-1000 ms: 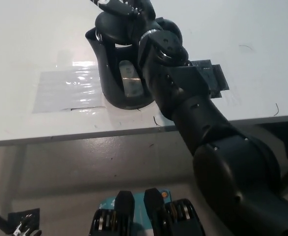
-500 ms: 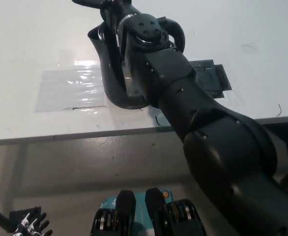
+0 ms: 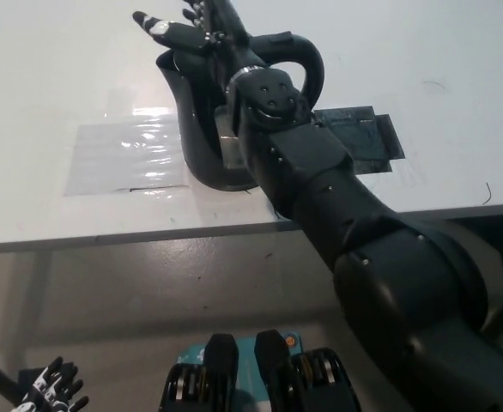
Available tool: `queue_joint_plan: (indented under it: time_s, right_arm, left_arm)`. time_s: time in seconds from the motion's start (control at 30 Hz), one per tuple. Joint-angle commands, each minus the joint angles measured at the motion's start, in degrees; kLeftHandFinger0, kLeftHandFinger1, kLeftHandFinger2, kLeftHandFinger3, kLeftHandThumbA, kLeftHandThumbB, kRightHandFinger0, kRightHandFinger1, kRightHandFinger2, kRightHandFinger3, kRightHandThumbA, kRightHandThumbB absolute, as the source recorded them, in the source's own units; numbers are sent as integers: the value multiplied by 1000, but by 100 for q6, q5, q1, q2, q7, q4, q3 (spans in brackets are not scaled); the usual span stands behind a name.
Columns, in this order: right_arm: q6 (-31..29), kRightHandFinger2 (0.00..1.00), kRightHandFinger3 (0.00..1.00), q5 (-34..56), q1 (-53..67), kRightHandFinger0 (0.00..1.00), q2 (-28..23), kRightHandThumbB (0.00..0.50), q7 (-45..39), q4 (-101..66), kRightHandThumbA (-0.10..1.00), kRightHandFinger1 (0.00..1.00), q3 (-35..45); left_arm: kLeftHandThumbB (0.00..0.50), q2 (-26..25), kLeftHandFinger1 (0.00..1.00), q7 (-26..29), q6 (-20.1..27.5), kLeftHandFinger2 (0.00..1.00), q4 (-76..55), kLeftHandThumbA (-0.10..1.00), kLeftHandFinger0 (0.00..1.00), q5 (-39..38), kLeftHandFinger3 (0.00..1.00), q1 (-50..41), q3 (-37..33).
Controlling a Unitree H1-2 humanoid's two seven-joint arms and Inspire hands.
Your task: The robot uses its right hand to push down on the lid of a kettle kept in the middle of the desk to close it
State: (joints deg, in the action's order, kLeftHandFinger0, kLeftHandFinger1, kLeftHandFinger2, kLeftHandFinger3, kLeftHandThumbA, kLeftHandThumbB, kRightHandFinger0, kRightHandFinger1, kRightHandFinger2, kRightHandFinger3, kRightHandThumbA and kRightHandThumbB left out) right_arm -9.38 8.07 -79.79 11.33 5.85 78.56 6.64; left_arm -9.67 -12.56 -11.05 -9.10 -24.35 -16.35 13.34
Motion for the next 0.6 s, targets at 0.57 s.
queue_joint_plan:
  time_s: [0.57]
  right_arm:
    - [-632,1000,1000,-175,65,1000,35,101,-300,-234,794,1000,-189]
  left_arm:
    - [272,-70,1000,-1,42,1000,-120,174,1000,-115,1000,-71,120]
